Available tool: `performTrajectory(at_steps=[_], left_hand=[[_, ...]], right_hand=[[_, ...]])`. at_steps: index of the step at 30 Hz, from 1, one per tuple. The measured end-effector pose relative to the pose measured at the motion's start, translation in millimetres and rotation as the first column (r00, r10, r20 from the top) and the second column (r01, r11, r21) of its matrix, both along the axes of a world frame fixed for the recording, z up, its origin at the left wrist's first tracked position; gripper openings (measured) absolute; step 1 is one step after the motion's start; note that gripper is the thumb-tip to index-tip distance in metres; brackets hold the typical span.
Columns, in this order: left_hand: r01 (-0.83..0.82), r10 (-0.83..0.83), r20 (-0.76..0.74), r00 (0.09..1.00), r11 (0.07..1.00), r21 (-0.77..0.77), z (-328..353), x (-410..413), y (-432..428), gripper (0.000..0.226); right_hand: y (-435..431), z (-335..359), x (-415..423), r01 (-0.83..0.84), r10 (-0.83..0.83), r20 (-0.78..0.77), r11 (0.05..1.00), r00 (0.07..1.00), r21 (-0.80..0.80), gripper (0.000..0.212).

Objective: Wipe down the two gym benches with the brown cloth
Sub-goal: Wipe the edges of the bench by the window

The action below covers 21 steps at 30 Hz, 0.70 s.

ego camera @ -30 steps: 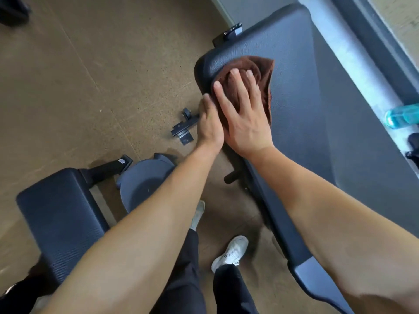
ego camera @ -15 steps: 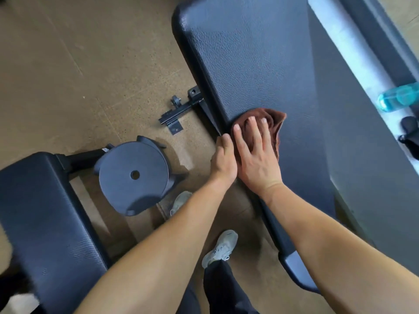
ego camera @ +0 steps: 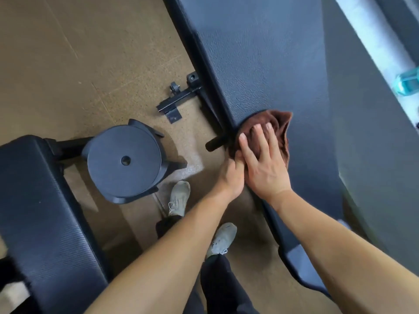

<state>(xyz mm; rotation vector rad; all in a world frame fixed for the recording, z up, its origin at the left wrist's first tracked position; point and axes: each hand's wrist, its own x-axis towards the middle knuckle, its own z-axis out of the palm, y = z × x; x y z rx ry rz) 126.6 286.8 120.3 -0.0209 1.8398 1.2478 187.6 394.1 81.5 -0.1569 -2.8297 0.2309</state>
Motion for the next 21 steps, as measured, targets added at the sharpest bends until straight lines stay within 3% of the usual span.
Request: performTrajectory(at_steps=[2,4,8,11,17,21], left_hand=[[0.095,-0.094,0.034,0.995,0.994,-0.049,-5.0,15.1,-1.6,0.041],[0.084,-0.083,0.020,0.996,0.992,-0.094,-6.6,15.7,0.0,0.045],[-0.095,0.091,-0.056,0.994,0.992,-0.080,9.7,-10.6,6.3,0.057],[-0.189,0.184,-0.094,0.978,0.981,-0.046,11.4,-18.5,10.3,0.046],[-0.042,0.036,-0.097,0.995,0.997,-0.067,-46.1,29.2,0.5,0.067],[0.054,-0.063,-0.071,0.995,0.990,-0.131,-68.7,74.3,-2.0,0.059]], right_hand=[[-3.2,-5.7,28.1,-0.005,0.003,0.055,0.999,0.998,0.041,0.073],[-5.8,-1.6,29.0,-0.034,0.030,0.060,0.997,0.998,0.063,0.076],[-4.1,18.3,-18.7,0.018,-0.016,0.034,0.998,0.999,-0.057,0.062],[-3.3,18.4,-34.2,0.021,-0.022,-0.017,0.998,1.000,-0.065,0.052],[-14.5,-30.4,18.5,0.095,-0.110,-0.155,0.990,0.982,-0.102,0.046],[-19.1,-64.5,72.0,0.103,-0.111,-0.119,0.992,0.987,-0.067,0.053]])
